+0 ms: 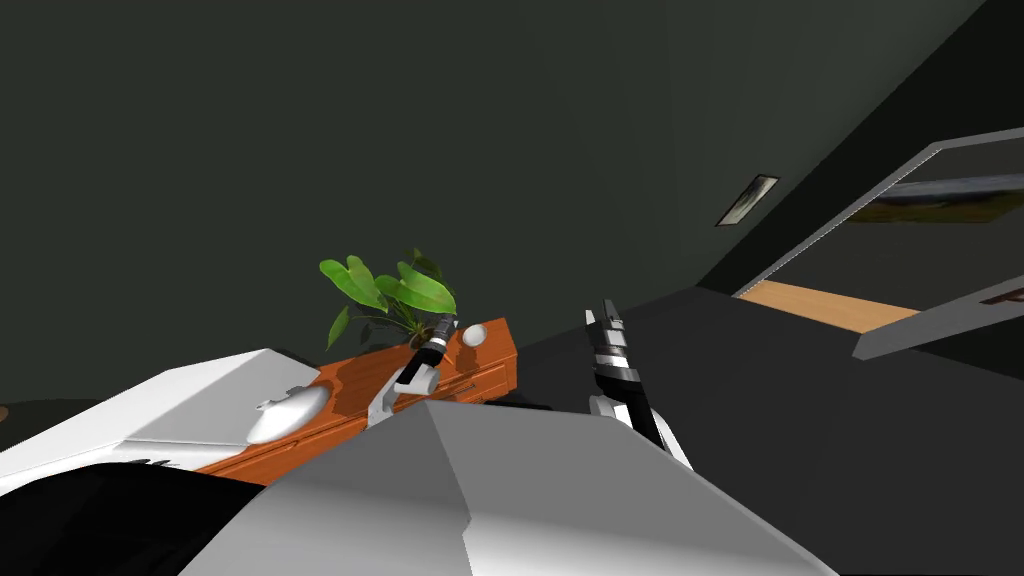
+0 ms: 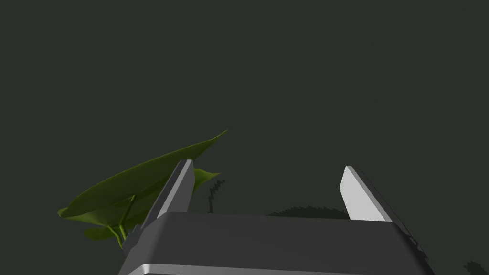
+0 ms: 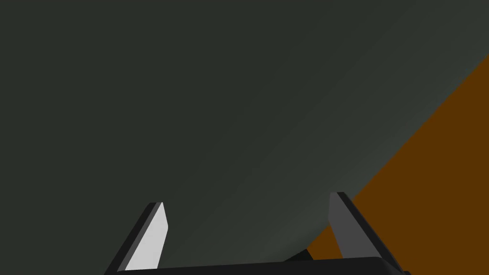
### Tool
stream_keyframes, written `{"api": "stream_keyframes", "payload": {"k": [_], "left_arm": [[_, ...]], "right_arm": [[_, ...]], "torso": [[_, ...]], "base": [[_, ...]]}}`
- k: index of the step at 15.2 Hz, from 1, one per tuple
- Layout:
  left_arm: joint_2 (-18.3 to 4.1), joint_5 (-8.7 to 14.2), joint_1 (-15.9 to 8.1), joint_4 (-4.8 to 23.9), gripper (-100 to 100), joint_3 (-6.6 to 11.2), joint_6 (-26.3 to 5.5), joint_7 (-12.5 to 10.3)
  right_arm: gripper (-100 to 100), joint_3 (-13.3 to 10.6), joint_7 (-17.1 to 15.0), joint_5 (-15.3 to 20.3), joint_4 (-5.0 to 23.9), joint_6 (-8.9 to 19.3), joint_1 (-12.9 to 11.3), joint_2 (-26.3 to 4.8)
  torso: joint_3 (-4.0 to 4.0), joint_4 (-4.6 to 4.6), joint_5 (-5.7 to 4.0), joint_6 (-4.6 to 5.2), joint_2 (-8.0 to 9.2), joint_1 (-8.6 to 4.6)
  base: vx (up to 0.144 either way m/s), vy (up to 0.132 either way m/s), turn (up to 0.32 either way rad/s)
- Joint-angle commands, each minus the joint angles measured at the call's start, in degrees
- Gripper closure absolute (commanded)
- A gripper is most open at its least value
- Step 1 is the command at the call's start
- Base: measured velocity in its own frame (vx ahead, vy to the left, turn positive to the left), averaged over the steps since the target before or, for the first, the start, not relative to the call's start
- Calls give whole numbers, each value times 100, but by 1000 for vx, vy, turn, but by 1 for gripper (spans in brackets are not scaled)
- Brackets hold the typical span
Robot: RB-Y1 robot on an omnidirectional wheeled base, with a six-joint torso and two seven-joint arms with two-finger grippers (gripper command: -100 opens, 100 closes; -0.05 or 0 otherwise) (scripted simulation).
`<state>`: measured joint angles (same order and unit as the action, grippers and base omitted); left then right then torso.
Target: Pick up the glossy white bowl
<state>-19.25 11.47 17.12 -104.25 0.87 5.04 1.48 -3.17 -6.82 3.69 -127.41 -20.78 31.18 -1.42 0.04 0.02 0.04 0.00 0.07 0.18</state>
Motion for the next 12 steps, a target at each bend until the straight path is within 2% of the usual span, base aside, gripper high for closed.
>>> {"api": "stream_keyframes", "payload": {"k": [1, 3, 4, 5, 6, 7, 10, 11, 12], "left_arm": [[-127, 187, -151, 286, -100, 4, -239, 0], [-127, 187, -151, 405, -100, 4, -239, 0], [-225, 347, -252, 617, -100, 4, -454, 8], [-225, 347, -252, 707, -100, 4, -454, 8], [-225, 347, -252, 707, -100, 4, -454, 8], [-321, 509, -355, 879, -100, 4, -672, 16], [-321, 509, -355, 1013, -100, 4, -672, 16], [-414, 673, -458, 1232, -100, 5, -891, 25], [-414, 673, -458, 1321, -100, 5, -891, 25]], "right_arm": [[0, 0, 0, 0, 0, 0, 0, 0], [0, 0, 0, 0, 0, 0, -1, 0], [0, 0, 0, 0, 0, 0, 0, 0], [0, 0, 0, 0, 0, 0, -1, 0], [0, 0, 0, 0, 0, 0, -1, 0], [0, 0, 0, 0, 0, 0, 0, 0], [0, 0, 0, 0, 0, 0, 0, 0], [0, 0, 0, 0, 0, 0, 1, 0], [0, -1, 0, 0, 0, 0, -1, 0]], "torso": [[0, 0, 0, 0, 0, 0], [-1, 0, 0, 4, -1, -1], [-1, -1, 0, 0, -2, -1], [-1, -1, 0, 3, 0, 0], [0, 0, 1, 4, 0, 1], [-1, 0, 0, 0, -2, 1], [-2, -1, 0, 0, -3, 0], [-4, -2, 0, -2, -6, -2], [-4, -2, -1, 5, -7, -3]], "base": [[-29, 16, -194], [-28, 22, -161], [-33, 25, -196], [-35, 30, -235], [-22, 26, -95], [-29, 22, -232], [-21, 19, -94], [-16, 11, -217], [-26, 21, -250]]}}
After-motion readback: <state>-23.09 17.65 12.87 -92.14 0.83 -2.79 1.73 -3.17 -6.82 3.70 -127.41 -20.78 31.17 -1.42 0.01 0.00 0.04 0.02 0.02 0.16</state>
